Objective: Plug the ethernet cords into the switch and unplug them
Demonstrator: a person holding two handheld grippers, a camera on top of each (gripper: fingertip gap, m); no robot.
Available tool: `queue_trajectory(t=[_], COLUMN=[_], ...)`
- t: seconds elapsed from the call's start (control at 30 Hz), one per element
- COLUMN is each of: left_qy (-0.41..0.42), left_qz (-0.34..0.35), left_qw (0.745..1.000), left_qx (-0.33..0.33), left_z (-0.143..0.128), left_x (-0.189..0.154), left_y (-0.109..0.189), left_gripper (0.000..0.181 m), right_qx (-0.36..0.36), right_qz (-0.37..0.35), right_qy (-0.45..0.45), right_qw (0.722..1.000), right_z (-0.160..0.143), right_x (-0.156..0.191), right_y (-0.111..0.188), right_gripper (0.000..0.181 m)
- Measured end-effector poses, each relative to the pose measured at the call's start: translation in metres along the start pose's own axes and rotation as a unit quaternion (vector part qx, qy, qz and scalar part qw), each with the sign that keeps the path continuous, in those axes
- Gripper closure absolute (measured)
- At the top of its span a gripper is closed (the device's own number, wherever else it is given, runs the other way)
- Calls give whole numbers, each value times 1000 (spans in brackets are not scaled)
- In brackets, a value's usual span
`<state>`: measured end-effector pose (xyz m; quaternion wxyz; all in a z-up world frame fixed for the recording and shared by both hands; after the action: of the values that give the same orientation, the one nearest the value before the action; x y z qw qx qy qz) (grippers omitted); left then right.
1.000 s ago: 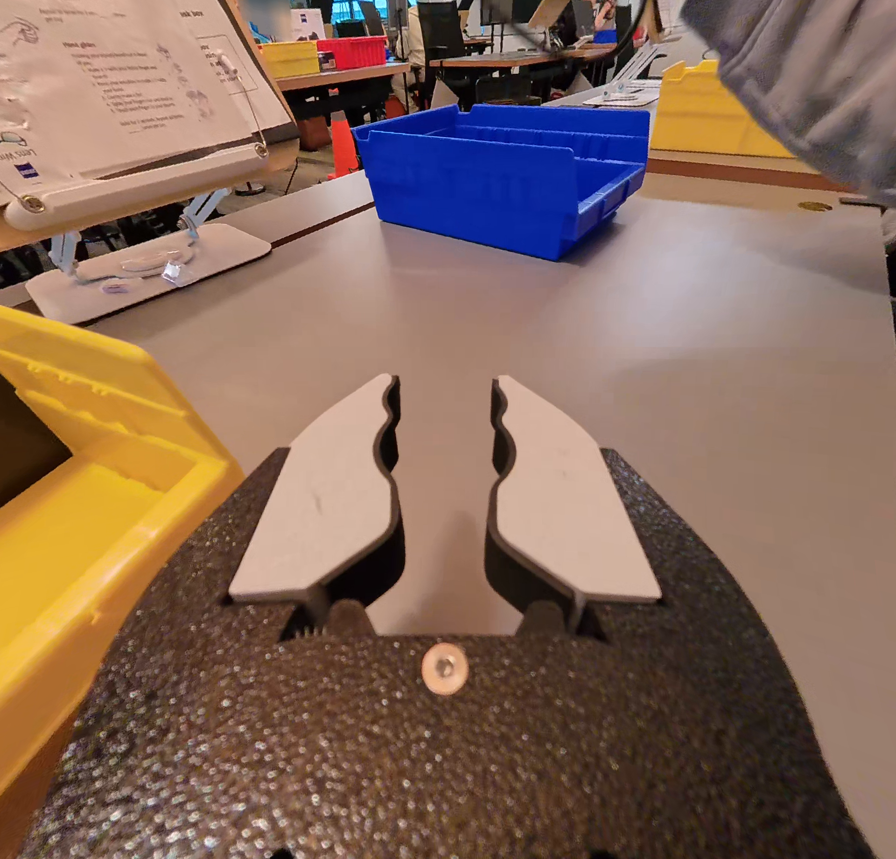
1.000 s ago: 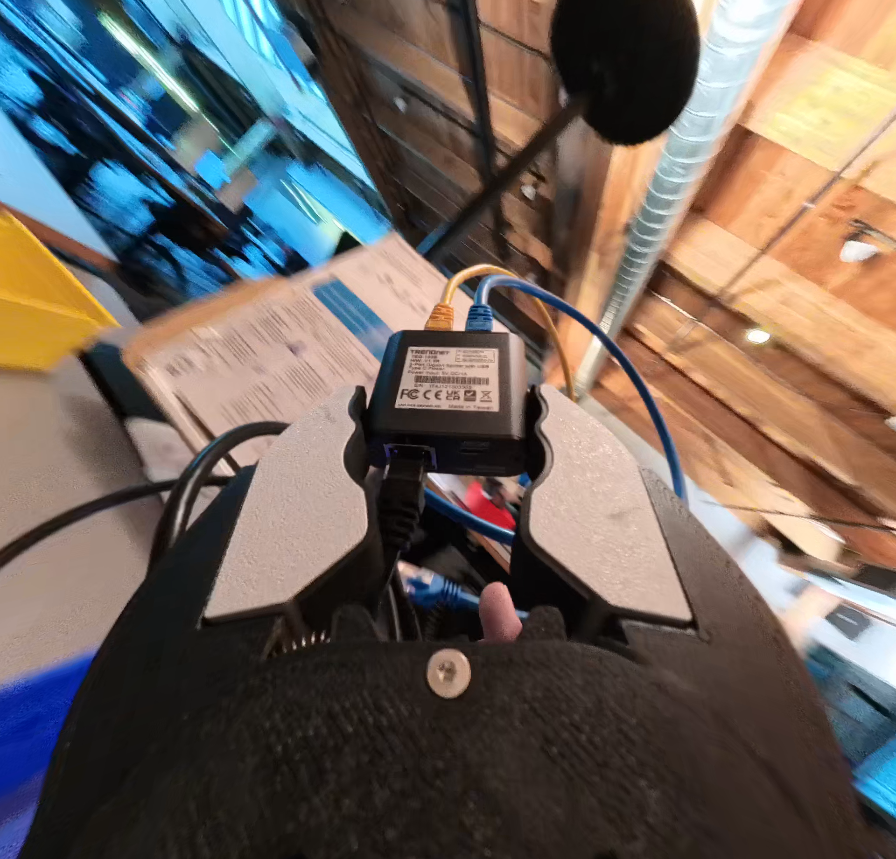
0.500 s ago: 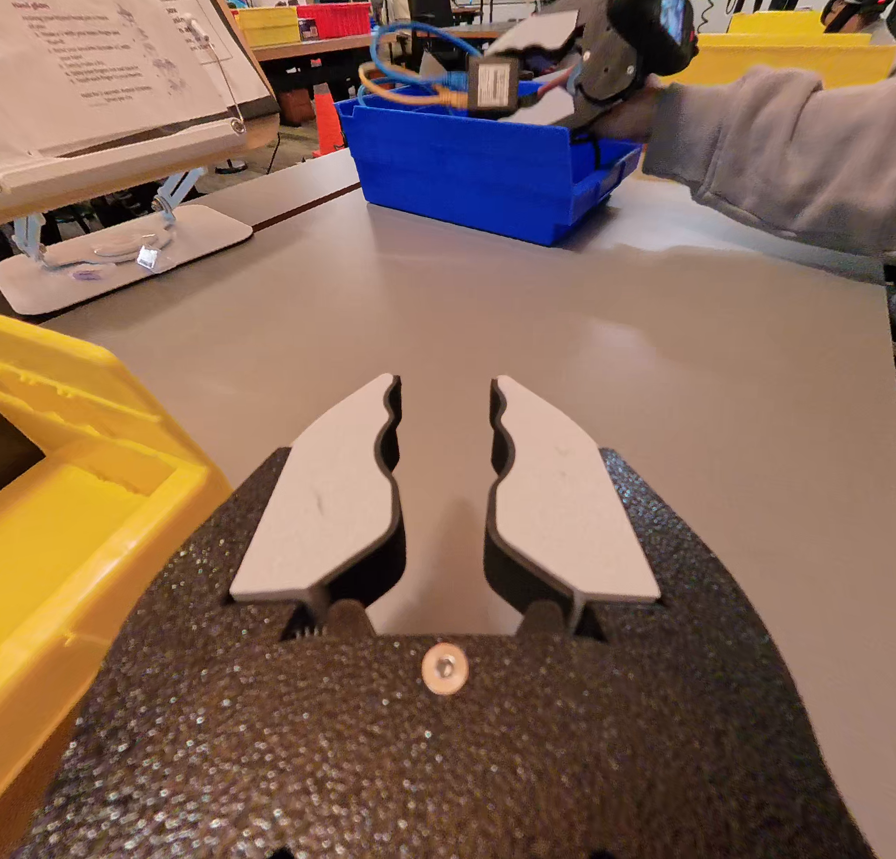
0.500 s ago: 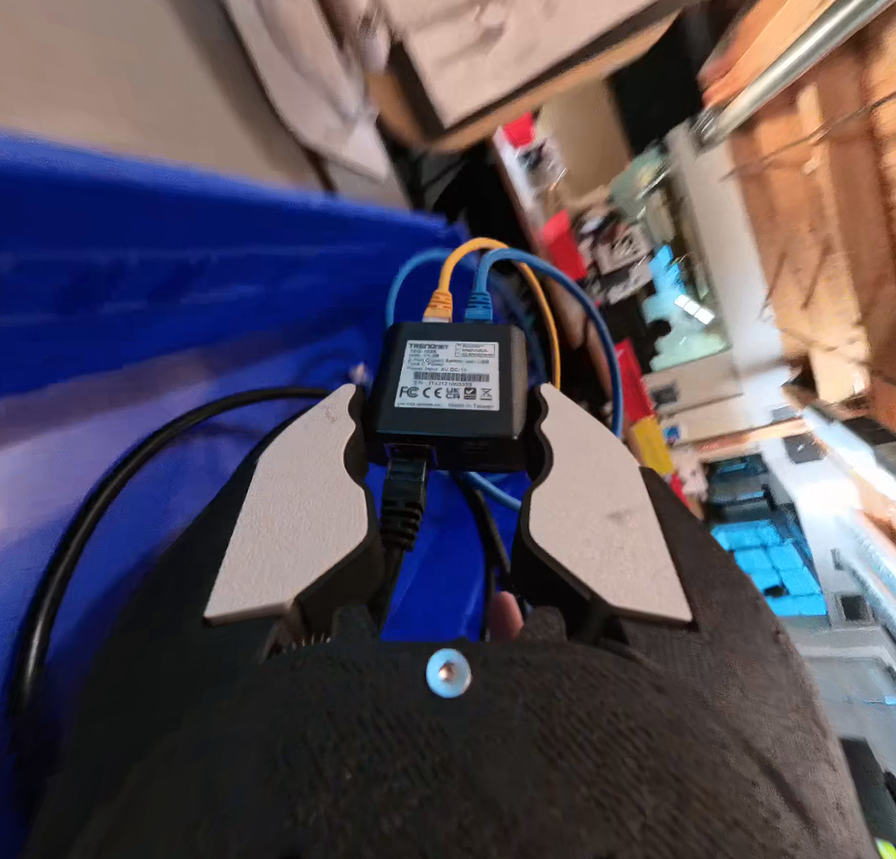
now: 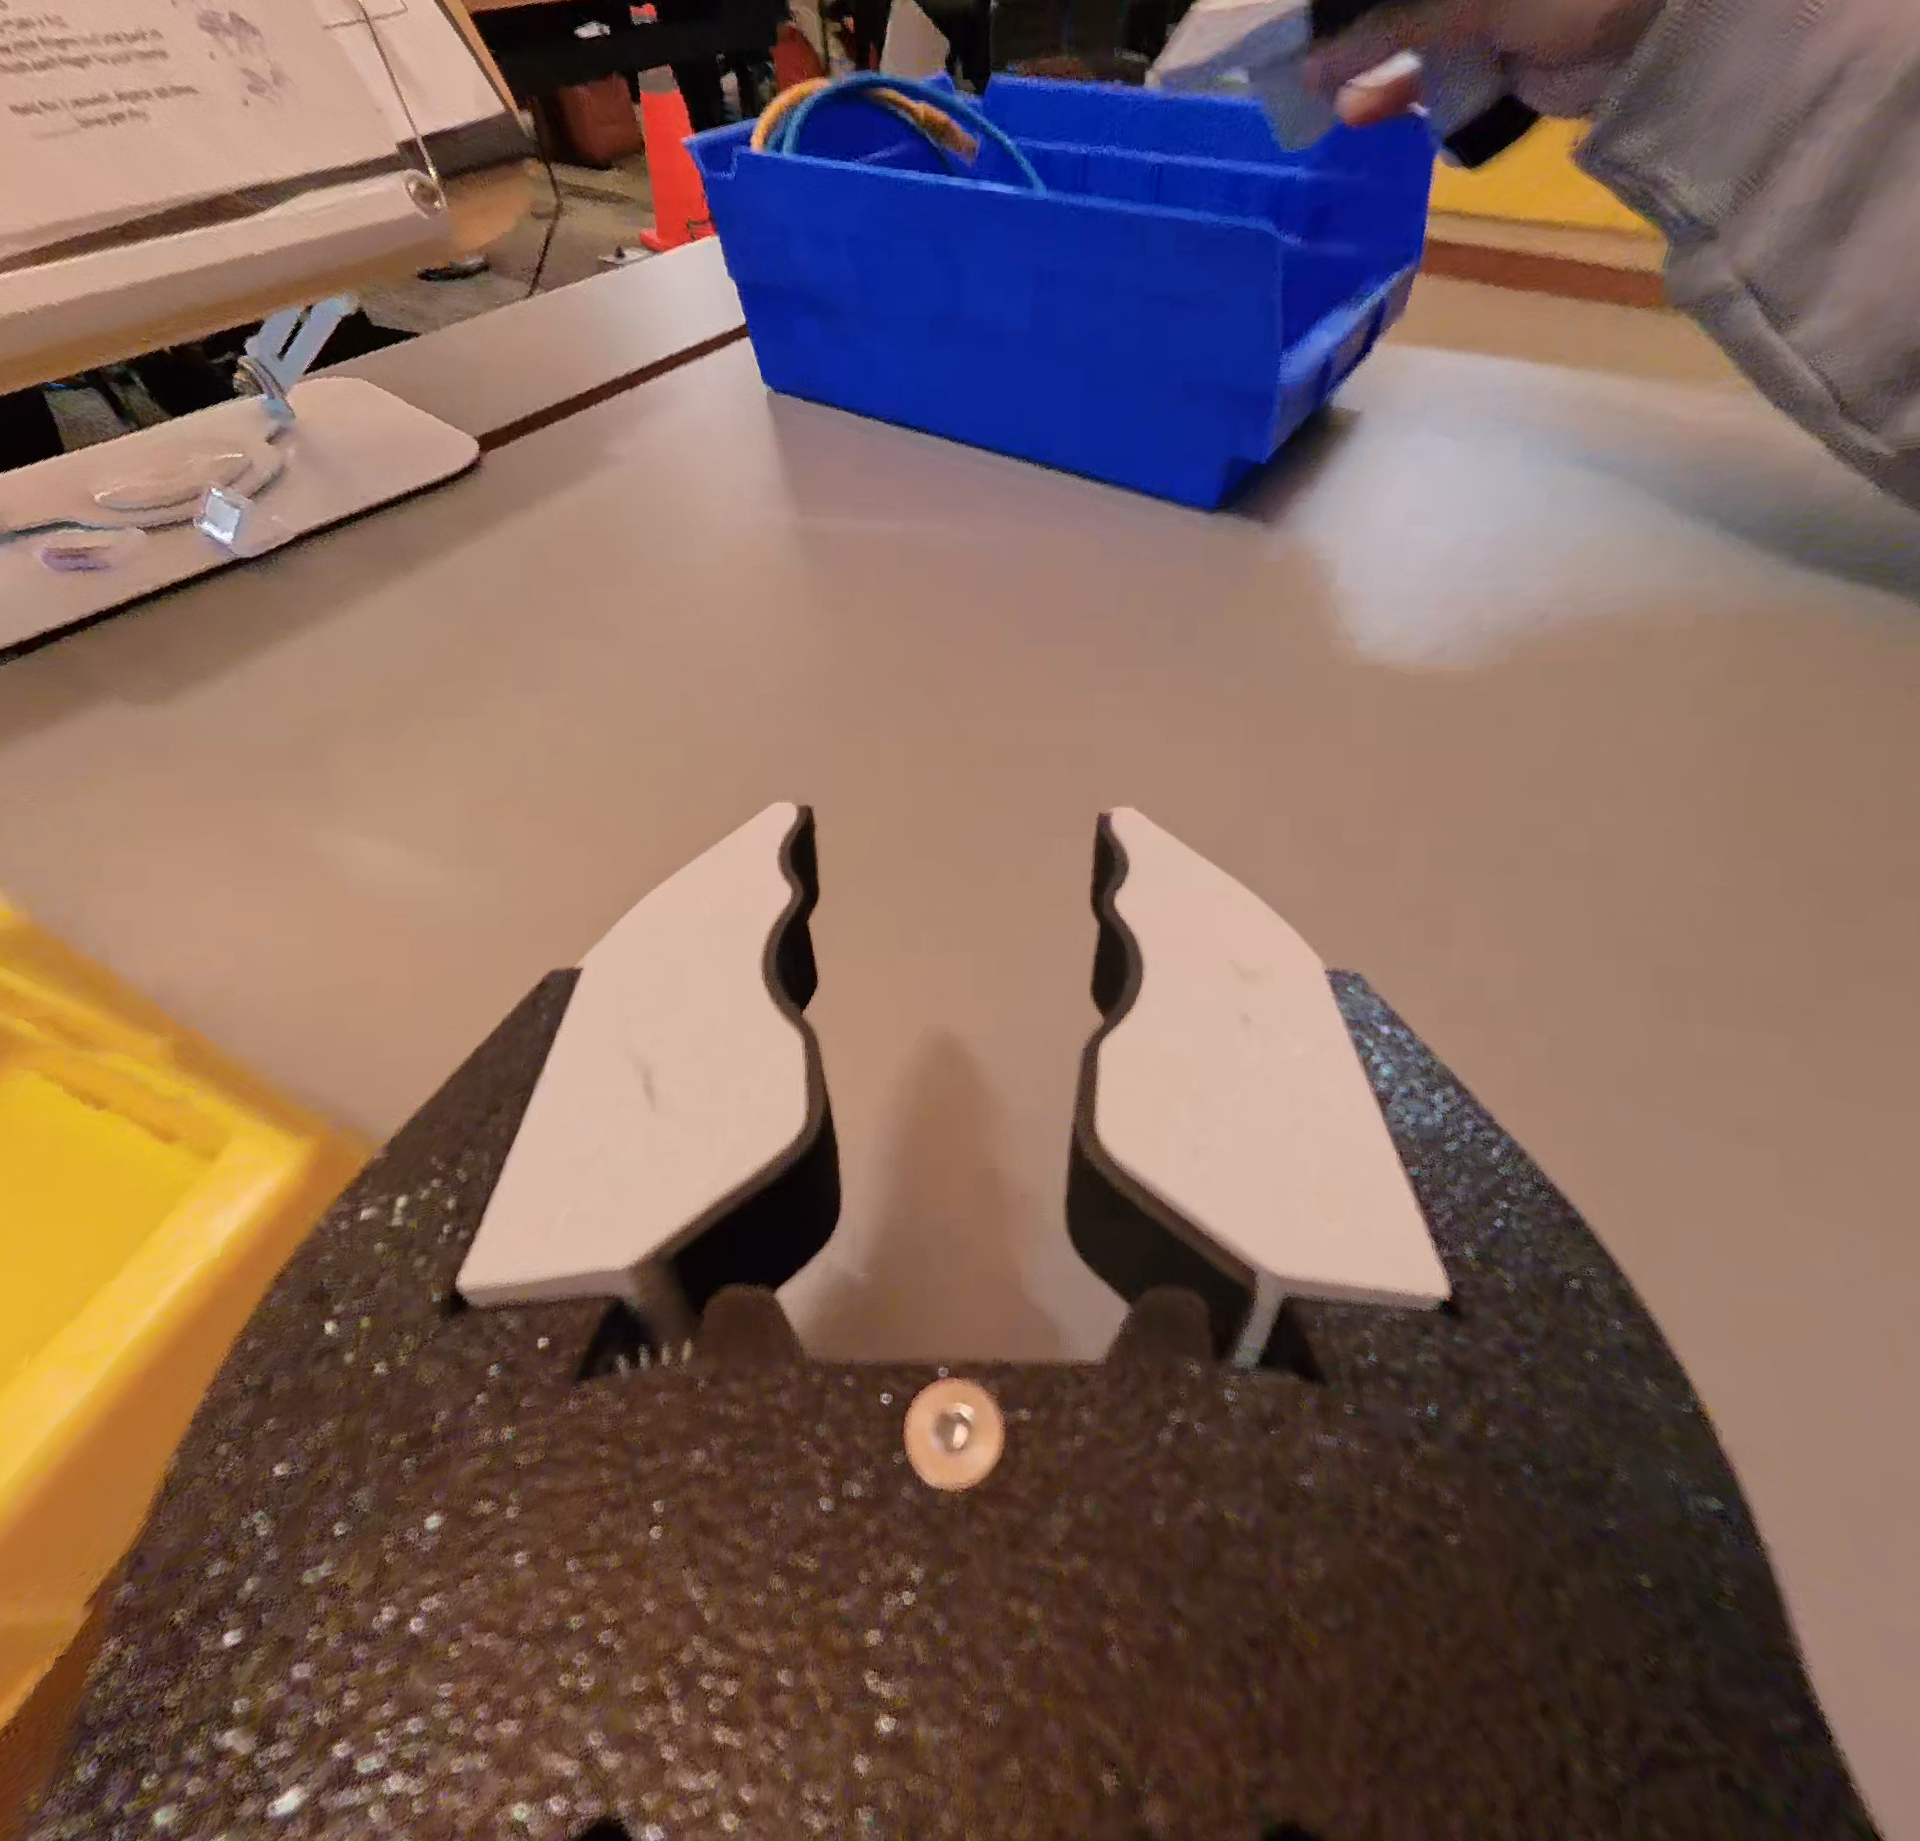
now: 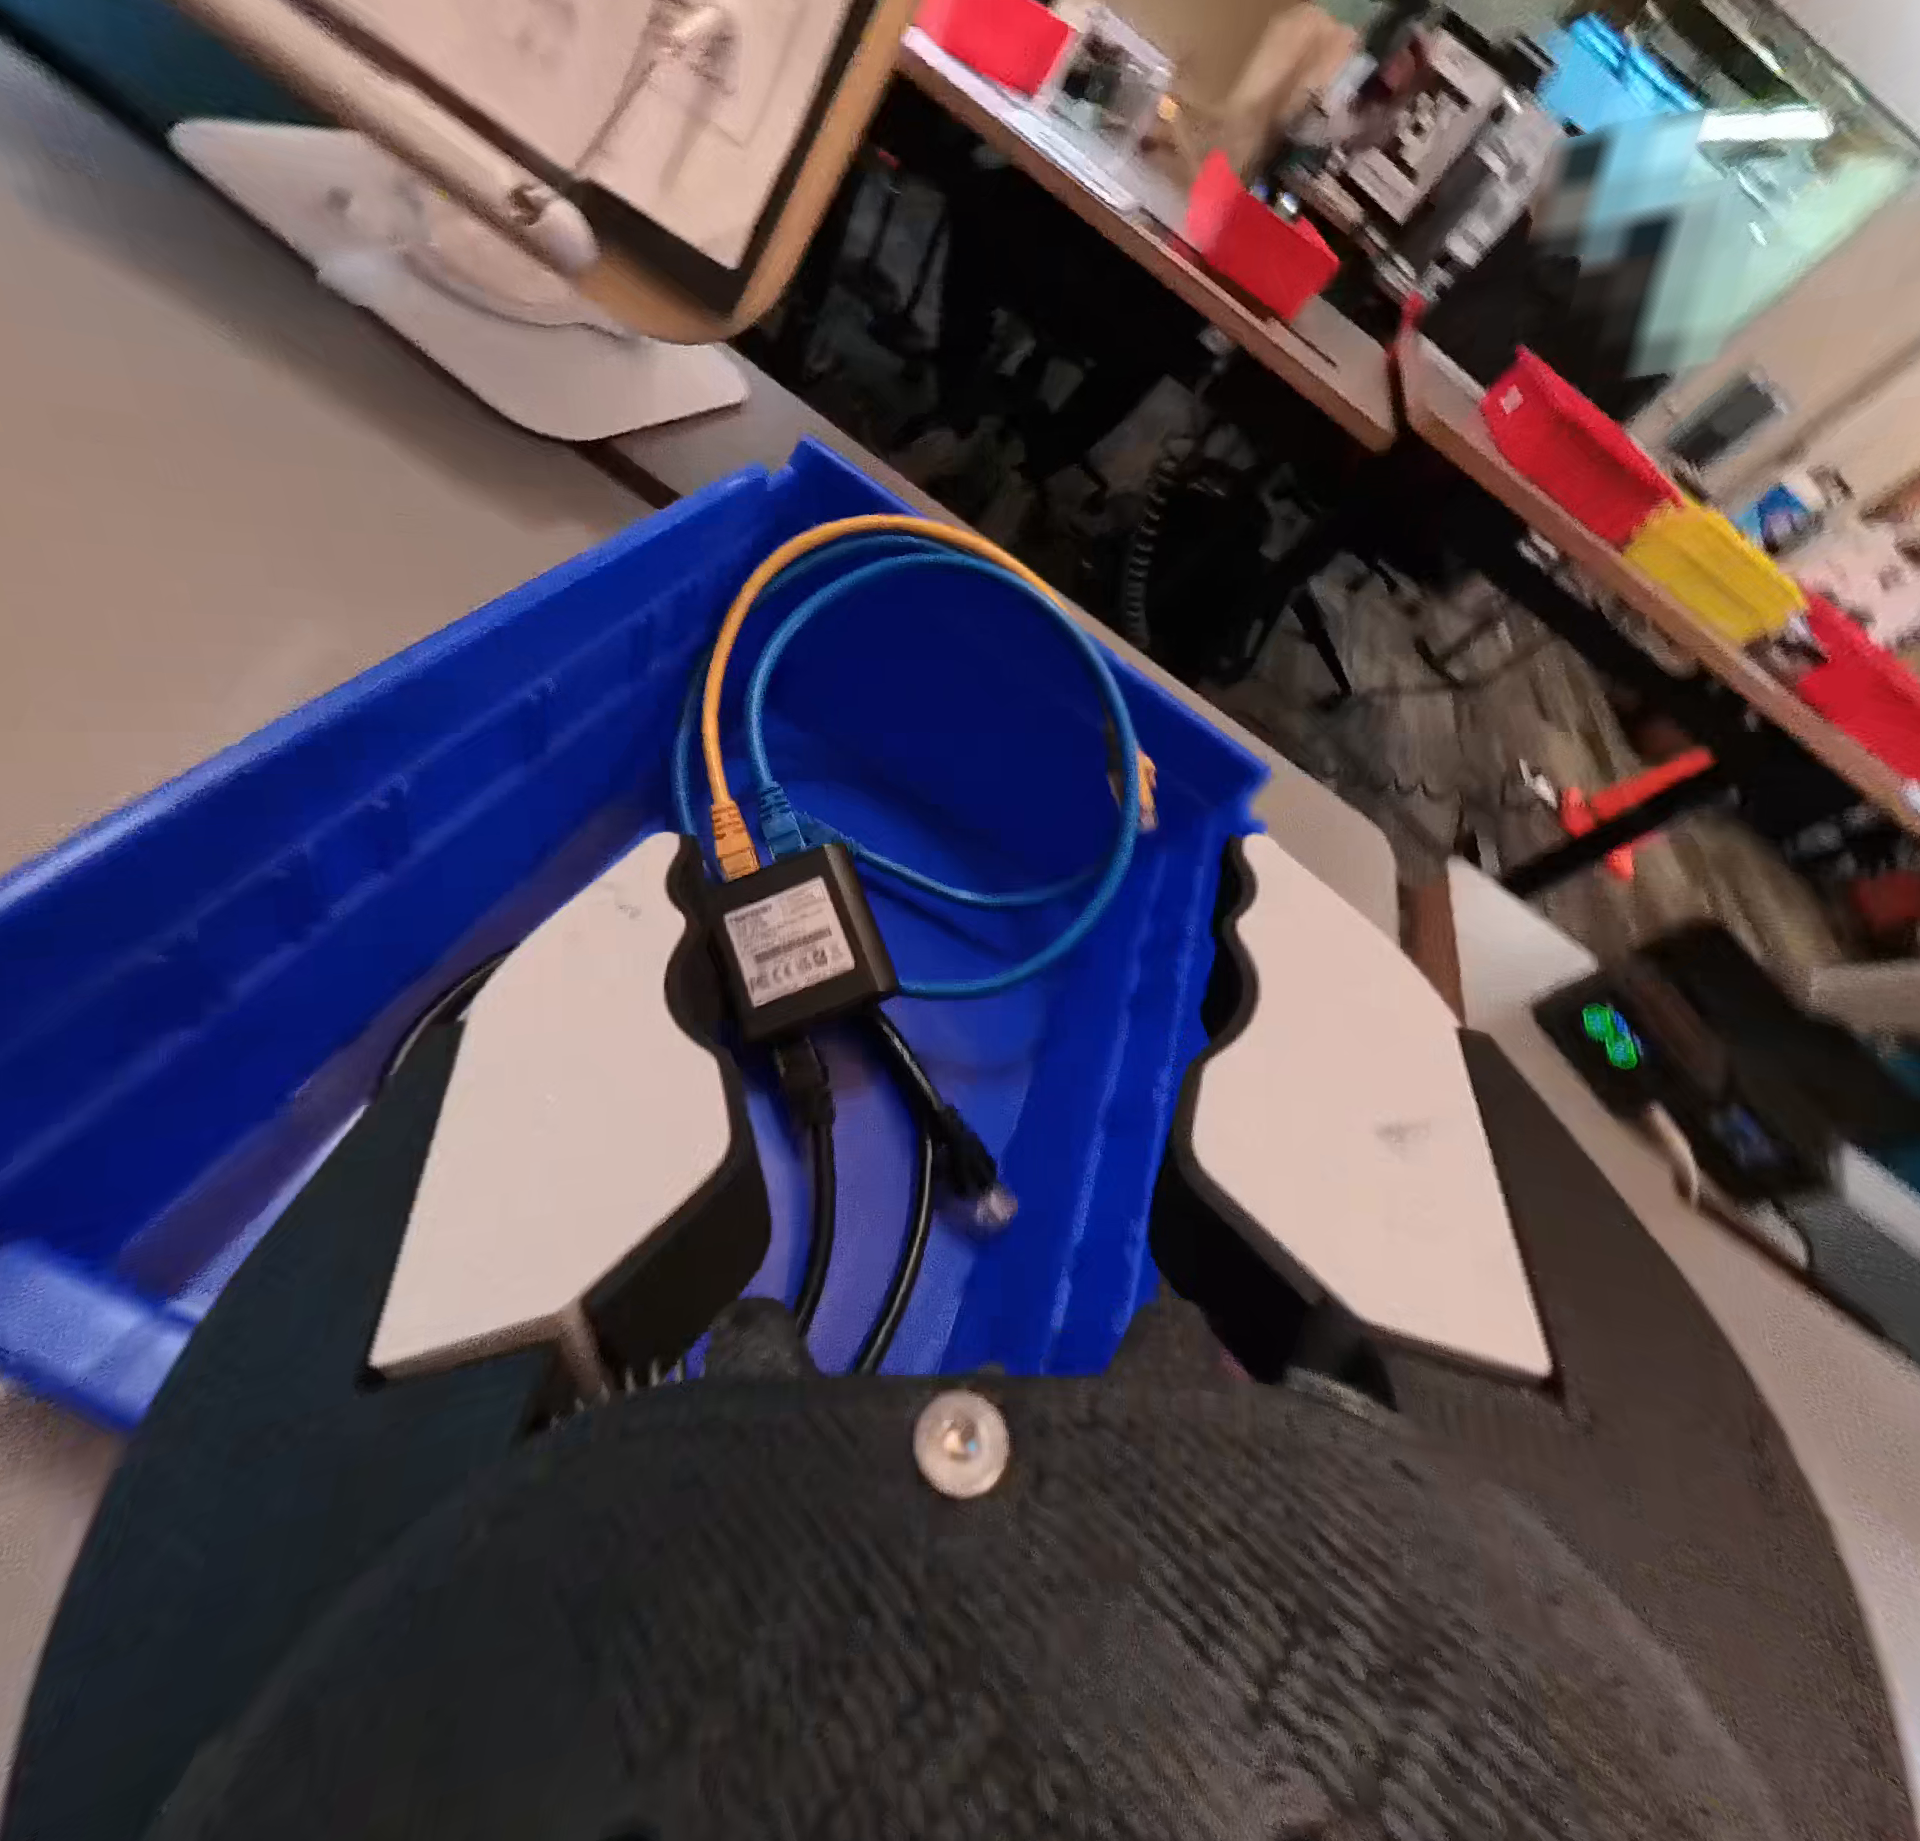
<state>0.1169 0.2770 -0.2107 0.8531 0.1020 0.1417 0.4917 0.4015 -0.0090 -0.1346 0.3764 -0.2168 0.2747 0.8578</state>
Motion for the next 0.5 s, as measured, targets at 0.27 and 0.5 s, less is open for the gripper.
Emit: queue_trajectory(t=[0.27,0.5], left_qy=[97,17], left_qz=[-19,84], left_qw=[995,995], left_qx=[4,57], left_z=[78,117], left_x=[-63,-101], left_y=[-113,-239], left_gripper=[88,67], right_qx=[133,182], right_qz=[-99,-131], right_qy=[-127,-138], right_qw=[978,965], right_z=[-56,-92], right_x=[20,20], right_y=[80,102], right_gripper=[85,78])
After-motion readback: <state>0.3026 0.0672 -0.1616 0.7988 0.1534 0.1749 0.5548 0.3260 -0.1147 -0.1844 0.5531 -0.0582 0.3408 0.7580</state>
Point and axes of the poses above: each gripper's, where its closed fingertips meet, y back along the fingers, z out of its top, x = y × z across the jaws, the point moved 2 cm from there along y, back along the fingers, and after that the axes turned 9 degrees about y, right-handed, at the moved point
